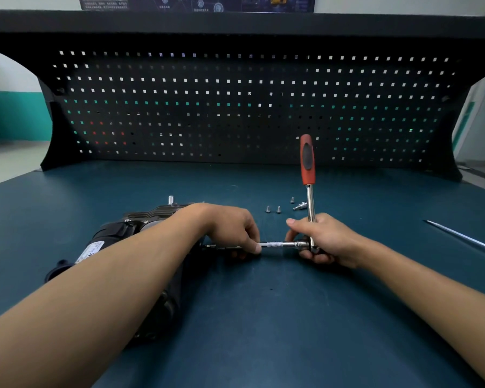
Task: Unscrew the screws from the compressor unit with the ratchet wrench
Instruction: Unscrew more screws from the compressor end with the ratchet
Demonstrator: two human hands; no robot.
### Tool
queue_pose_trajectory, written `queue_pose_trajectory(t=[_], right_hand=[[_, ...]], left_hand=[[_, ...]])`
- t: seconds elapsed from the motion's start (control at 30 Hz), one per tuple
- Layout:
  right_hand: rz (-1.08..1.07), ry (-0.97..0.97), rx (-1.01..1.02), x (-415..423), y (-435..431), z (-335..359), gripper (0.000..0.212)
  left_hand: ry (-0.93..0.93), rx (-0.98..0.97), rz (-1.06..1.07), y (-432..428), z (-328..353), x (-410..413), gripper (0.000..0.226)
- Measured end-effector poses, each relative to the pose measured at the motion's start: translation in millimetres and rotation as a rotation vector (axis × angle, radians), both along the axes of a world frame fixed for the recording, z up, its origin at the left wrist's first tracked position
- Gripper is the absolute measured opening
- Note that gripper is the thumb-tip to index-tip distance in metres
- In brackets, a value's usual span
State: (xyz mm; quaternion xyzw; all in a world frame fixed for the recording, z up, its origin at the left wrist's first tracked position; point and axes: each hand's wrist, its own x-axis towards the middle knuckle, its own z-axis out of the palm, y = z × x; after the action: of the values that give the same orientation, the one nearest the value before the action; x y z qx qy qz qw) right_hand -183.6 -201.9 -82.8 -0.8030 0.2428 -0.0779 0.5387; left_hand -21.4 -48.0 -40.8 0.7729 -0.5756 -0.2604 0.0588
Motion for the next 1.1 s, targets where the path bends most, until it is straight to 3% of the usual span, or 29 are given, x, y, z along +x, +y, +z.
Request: queue_pose_trajectory(t=[0.17, 0.5, 0.8, 1.1], right_hand=[[-0.013, -0.048, -0.055, 4, -1, -3, 0.042], [0.098, -0.189, -0.415, 3, -11, -11, 0.042], [0.256, -0.176, -0.980, -1, -24, -21, 0.042], [0.145, -0.314, -1.120, 0, -21, -25, 0.035]], left_hand=[[-0.014, -0.021, 0.017, -2, -2, 0, 0.019], [-0.082, -0.072, 0.035, -1, -3, 3, 0.017], [-0.148, -0.084, 0.033, -3, -3, 3, 0.017], [-0.128, -0.084, 0.038, -2, -2, 2, 0.021]])
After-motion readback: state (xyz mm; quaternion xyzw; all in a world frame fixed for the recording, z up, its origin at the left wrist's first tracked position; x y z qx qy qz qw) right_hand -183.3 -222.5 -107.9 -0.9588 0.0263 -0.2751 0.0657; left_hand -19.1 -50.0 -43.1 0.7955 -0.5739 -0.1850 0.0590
